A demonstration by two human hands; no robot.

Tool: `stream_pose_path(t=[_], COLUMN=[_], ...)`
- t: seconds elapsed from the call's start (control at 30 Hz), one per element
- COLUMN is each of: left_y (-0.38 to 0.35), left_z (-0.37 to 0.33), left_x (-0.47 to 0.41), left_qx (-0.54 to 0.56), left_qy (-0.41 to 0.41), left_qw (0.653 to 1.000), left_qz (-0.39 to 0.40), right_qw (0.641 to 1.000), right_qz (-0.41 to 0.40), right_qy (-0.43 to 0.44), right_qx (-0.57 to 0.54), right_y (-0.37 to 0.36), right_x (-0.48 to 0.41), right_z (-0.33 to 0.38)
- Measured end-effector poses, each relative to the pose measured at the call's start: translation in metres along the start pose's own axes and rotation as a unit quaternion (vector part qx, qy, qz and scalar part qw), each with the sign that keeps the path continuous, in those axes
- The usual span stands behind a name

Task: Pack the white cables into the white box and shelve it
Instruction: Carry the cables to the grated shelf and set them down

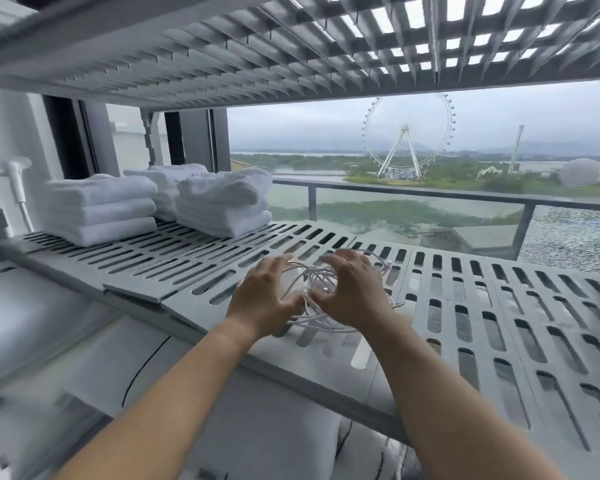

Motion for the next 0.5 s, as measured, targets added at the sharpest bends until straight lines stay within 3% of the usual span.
stream_pose_path(t=[0.13, 0.37, 0.5], left_y=[0.016, 0.053, 0.073], left_z=[0.001, -0.001, 0.011], left_x=[0.033, 0.122, 0.197], left_qx=[-0.002, -0.054, -0.115], left_qy=[0.039, 0.087, 0.160], left_qw=[0.999, 0.991, 0.975], left_qz=[-0.032, -0.082, -0.106], right_qw=[0.997, 0.976, 0.958], right_qz=[-0.027, 0.008, 0.052], right_qy=[0.042, 0.168, 0.231], right_qx=[-0.052, -0.140, -0.160], right_y=[0.010, -0.003, -0.029], right_x=[0.015, 0.068, 0.095], right_z=[0.024, 0.094, 0.144])
Point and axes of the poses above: each hand's wrist, its own x-axis away from the middle knuckle, its own y-axis out of the back of the hand, z = x × y, the point moved 8 cm from there along -x, towards the middle knuckle, and after that the axes turned 15 degrees about z, right-handed, at the moved point
